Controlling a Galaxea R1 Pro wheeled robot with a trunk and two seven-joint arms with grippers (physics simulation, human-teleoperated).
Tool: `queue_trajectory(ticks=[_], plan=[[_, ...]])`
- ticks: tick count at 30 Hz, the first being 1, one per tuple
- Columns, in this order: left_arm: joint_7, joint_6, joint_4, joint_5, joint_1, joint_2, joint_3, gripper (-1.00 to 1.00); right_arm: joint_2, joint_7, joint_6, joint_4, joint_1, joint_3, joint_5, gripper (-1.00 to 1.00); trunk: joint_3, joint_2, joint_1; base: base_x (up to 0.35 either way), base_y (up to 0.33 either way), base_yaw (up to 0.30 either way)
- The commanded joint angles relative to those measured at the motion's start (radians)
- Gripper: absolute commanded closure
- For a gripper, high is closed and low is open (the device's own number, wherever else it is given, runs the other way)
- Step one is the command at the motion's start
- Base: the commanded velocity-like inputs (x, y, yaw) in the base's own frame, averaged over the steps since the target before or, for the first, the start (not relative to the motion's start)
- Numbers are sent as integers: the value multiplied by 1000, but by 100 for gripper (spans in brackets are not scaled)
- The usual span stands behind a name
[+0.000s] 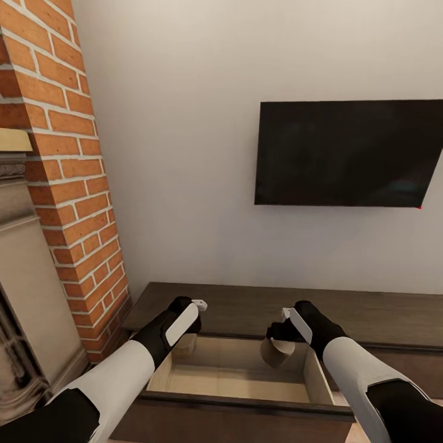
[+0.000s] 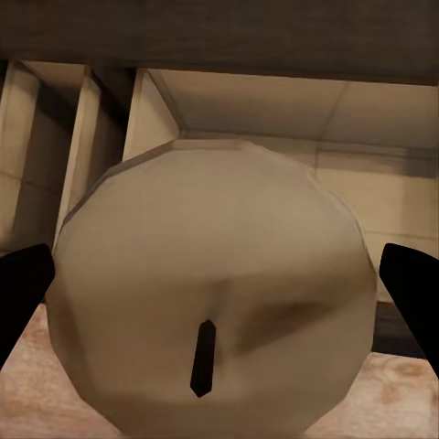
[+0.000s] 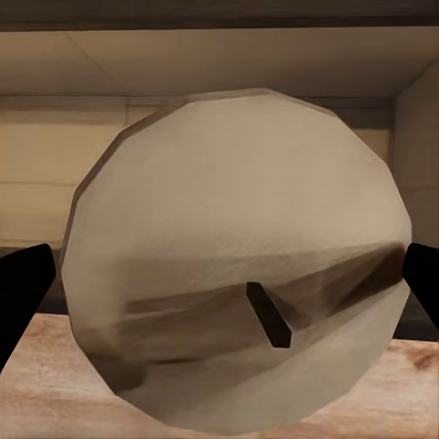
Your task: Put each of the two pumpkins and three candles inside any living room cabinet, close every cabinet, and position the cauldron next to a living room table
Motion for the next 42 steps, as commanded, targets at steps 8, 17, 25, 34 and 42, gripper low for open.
queue_trajectory(ticks=[8, 17, 25, 34, 42], plan=[[10, 1, -1, 10, -1, 1, -5, 100, -1, -7, 4, -2, -1, 7, -11, 100, 2, -1, 0, 2, 0, -108], [10, 1, -2, 9, -1, 1, -5, 100, -1, -7, 4, -2, -1, 8, -11, 100, 4, -1, 0, 85, 0, -43], [10, 1, -2, 8, -1, 1, -5, 100, -1, -7, 4, -2, -1, 7, -11, 100, 4, -1, 0, 84, 0, -2], [10, 1, -2, 8, -1, 1, -5, 100, -1, -7, 4, -2, -1, 7, -11, 100, 4, -1, 0, 83, 0, 0], [10, 1, -2, 8, -1, 1, -5, 100, -1, -7, 4, -2, -1, 8, -11, 100, -12, -36, 19, 4, 0, 0]])
